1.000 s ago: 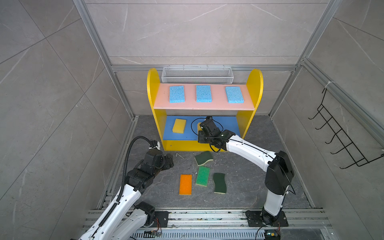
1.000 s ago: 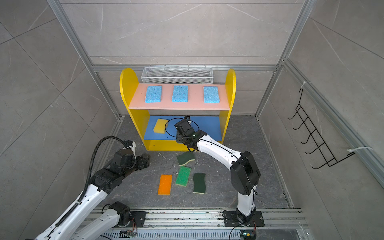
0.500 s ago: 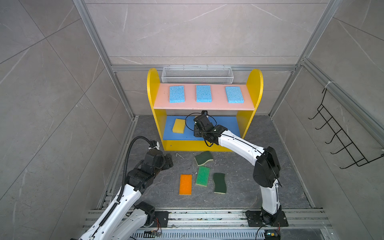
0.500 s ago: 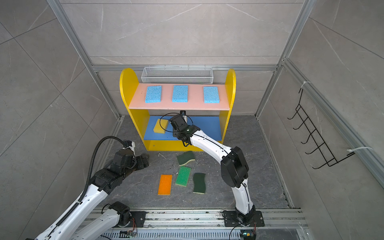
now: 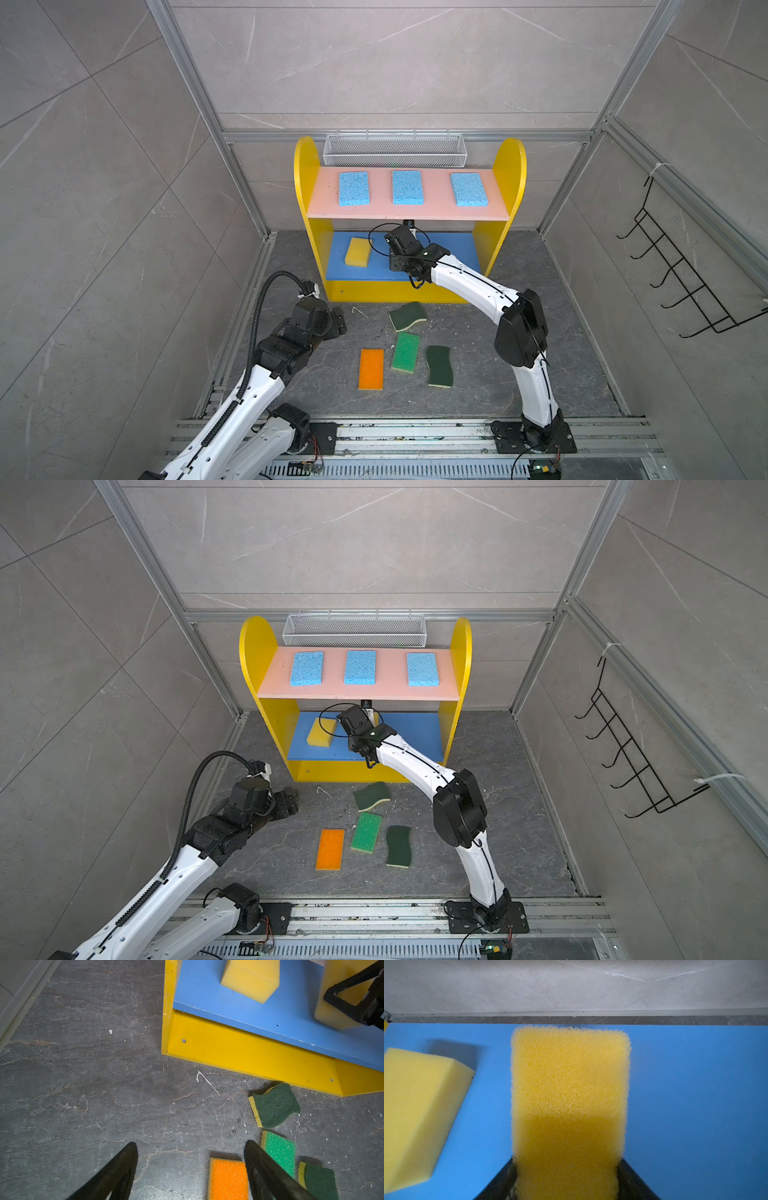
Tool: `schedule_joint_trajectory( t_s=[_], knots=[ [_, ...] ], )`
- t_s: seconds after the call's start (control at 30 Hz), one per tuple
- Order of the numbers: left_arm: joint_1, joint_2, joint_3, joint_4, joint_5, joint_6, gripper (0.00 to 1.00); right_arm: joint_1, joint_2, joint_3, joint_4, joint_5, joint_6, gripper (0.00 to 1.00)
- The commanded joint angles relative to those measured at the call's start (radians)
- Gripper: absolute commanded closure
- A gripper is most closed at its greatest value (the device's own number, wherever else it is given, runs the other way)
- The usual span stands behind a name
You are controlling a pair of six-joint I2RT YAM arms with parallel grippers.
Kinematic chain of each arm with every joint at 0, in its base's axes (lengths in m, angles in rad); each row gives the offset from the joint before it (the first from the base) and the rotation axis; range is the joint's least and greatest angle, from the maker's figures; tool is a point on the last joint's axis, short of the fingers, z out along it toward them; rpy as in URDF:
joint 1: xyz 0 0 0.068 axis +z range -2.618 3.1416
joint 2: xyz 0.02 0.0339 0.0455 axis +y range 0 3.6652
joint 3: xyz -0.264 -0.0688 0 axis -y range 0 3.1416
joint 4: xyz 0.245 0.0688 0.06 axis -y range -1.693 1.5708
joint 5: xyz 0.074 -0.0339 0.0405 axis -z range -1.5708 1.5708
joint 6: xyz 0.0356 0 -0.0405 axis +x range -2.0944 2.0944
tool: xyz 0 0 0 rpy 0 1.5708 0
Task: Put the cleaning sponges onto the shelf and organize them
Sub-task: 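Carry the yellow sponge with the right gripper onto the blue lower shelf, then set the yellow sponge down beside the other one and open the right gripper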
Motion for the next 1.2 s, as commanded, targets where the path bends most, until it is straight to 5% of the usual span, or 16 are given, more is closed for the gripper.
schedule_joint_trajectory(
  t_s=[0.0, 1.17],
  knots=[
    [-0.002, 0.0, 0.008, 0.02, -0.02, -0.009, 0.17, -0.004, 0.024, 0.036, -0.038, 0.022, 0.002, 0.33],
    [-0.002, 0.025, 0.01, 0.021, -0.034, -0.014, 0.17, -0.011, -0.055, -0.029, 0.026, -0.04, -0.091, 0.16]
  ],
)
